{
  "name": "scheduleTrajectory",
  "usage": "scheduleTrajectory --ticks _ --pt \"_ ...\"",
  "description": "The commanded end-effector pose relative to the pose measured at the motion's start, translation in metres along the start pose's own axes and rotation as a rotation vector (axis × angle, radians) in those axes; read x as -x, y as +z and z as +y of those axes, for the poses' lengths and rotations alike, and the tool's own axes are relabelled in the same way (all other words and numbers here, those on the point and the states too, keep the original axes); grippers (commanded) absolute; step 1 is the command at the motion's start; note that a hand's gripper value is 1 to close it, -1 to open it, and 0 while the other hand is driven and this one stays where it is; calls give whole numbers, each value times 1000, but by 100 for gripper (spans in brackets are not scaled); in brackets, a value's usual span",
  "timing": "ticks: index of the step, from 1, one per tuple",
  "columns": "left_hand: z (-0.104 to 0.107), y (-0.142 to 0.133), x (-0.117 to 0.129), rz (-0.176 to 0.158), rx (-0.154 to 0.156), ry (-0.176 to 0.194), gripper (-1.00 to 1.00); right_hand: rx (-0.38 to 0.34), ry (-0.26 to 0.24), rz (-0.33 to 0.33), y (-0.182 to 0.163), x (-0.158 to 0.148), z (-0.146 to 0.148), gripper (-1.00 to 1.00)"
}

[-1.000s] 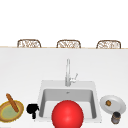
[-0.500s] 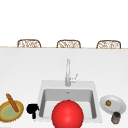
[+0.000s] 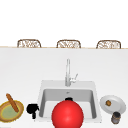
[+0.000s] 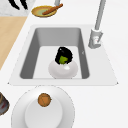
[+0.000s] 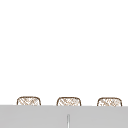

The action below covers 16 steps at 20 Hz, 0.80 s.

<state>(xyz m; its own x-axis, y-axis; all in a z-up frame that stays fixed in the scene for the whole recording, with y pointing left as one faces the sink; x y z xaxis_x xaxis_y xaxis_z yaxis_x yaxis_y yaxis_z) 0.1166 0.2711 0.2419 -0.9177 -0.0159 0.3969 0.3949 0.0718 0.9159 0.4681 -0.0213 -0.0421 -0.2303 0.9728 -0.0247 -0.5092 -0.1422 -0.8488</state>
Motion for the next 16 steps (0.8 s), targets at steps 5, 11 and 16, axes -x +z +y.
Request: scheduleTrajectory --ticks 5,11,16 --pt "0 0 0 0 0 0 0 9 -69 20 32 24 -48 100" --pt "0 0 0 0 0 0 0 10 -98 60 58 36 -84 100" --pt "0 0 0 0 0 0 0 17 -93 73 75 47 -106 100"
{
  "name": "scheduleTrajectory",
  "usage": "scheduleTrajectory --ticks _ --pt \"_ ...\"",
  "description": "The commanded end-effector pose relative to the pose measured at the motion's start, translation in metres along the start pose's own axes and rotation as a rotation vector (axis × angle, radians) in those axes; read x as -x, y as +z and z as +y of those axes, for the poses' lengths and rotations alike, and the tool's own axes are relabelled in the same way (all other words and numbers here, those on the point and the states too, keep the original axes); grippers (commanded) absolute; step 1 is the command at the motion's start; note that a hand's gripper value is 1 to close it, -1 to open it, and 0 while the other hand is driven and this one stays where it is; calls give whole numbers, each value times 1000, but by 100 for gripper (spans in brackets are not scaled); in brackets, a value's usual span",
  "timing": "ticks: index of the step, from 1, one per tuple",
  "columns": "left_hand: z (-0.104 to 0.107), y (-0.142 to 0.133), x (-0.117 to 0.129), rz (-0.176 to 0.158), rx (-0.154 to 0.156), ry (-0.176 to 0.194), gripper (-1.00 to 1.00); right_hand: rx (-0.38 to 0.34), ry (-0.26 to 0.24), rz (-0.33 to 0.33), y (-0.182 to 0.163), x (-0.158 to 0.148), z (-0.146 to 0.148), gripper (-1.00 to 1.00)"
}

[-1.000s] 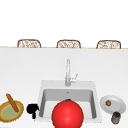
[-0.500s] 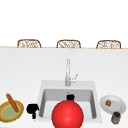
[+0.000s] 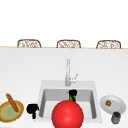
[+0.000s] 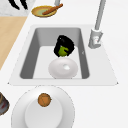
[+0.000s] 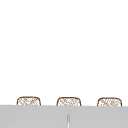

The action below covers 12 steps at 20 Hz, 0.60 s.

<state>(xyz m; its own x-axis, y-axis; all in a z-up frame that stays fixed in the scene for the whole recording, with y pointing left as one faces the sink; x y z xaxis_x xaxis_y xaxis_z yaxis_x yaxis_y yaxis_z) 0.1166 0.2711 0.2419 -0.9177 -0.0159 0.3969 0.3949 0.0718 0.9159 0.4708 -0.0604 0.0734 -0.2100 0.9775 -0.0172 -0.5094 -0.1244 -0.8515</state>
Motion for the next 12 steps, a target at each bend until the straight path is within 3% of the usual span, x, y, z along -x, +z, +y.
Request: scheduleTrajectory --ticks 1,6,12 --pt "0 0 0 0 0 0 0 10 -76 68 12 7 -17 100" --pt "0 0 0 0 0 0 0 8 -69 101 24 16 -34 100" --pt "0 0 0 0 0 0 0 3 -58 92 43 41 -55 100"
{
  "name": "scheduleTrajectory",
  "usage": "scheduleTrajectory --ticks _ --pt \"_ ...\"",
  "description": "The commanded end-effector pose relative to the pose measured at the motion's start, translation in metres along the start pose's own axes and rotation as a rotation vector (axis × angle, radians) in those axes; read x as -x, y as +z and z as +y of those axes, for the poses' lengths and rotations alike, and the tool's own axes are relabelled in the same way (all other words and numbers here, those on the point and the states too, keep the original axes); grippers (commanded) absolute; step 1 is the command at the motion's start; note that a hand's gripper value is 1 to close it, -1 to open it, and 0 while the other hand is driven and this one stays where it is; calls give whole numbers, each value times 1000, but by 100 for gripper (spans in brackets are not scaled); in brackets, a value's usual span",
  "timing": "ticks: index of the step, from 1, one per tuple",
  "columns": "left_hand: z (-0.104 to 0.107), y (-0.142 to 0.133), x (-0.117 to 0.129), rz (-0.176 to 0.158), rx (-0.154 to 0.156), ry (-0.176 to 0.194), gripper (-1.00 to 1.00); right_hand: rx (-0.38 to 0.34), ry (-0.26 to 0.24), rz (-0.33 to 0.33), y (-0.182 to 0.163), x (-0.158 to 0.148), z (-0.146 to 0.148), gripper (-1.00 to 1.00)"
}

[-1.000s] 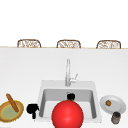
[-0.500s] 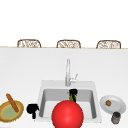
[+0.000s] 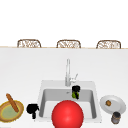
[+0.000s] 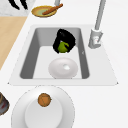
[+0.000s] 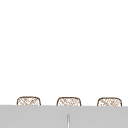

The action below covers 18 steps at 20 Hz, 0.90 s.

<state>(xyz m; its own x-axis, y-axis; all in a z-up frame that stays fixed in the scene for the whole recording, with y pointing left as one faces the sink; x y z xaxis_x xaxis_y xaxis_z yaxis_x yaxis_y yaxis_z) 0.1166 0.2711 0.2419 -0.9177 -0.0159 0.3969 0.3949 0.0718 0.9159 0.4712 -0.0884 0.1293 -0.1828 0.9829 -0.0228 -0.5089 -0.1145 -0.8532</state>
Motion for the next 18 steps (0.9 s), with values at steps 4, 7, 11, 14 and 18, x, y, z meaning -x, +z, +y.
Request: scheduleTrajectory --ticks 4,7,11,14,18 --pt "0 0 0 0 0 0 0 -2 -40 61 21 31 -24 100" --pt "0 0 0 0 0 0 0 0 -40 43 33 47 -34 100" --pt "0 0 0 0 0 0 0 3 -37 19 48 70 -41 100" --pt "0 0 0 0 0 0 0 9 -43 2 55 88 -40 100" --pt "0 0 0 0 0 0 0 15 -57 -27 60 112 -37 100"
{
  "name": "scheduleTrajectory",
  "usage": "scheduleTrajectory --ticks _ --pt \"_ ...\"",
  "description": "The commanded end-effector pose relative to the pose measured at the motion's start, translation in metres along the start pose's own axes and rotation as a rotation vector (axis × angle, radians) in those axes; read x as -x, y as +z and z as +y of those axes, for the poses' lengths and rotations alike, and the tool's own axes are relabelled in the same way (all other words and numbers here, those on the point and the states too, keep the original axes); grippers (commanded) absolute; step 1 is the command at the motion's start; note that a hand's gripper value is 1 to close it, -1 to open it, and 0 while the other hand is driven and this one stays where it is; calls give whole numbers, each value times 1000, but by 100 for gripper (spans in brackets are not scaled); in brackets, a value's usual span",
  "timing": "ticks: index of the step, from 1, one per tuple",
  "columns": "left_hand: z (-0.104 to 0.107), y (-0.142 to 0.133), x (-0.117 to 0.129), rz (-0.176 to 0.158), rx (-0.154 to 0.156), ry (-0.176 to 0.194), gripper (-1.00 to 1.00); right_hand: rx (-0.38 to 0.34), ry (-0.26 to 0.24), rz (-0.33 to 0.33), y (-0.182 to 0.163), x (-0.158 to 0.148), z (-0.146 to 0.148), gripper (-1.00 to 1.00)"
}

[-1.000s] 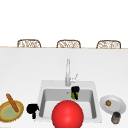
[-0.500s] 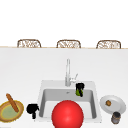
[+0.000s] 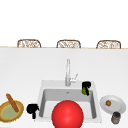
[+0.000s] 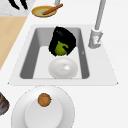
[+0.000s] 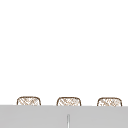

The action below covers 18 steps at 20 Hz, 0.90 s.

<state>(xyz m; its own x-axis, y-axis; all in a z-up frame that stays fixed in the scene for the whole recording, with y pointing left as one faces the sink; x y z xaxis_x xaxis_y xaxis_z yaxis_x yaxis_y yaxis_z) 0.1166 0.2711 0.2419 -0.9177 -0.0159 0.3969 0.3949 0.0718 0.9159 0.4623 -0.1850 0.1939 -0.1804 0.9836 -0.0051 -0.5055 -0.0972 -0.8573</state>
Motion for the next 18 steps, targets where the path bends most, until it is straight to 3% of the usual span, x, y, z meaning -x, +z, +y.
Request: scheduleTrajectory --ticks 1,18 --pt "0 0 0 0 0 0 0 4 -43 -26 6 24 4 100" --pt "0 0 0 0 0 0 0 6 -77 -48 28 141 20 100"
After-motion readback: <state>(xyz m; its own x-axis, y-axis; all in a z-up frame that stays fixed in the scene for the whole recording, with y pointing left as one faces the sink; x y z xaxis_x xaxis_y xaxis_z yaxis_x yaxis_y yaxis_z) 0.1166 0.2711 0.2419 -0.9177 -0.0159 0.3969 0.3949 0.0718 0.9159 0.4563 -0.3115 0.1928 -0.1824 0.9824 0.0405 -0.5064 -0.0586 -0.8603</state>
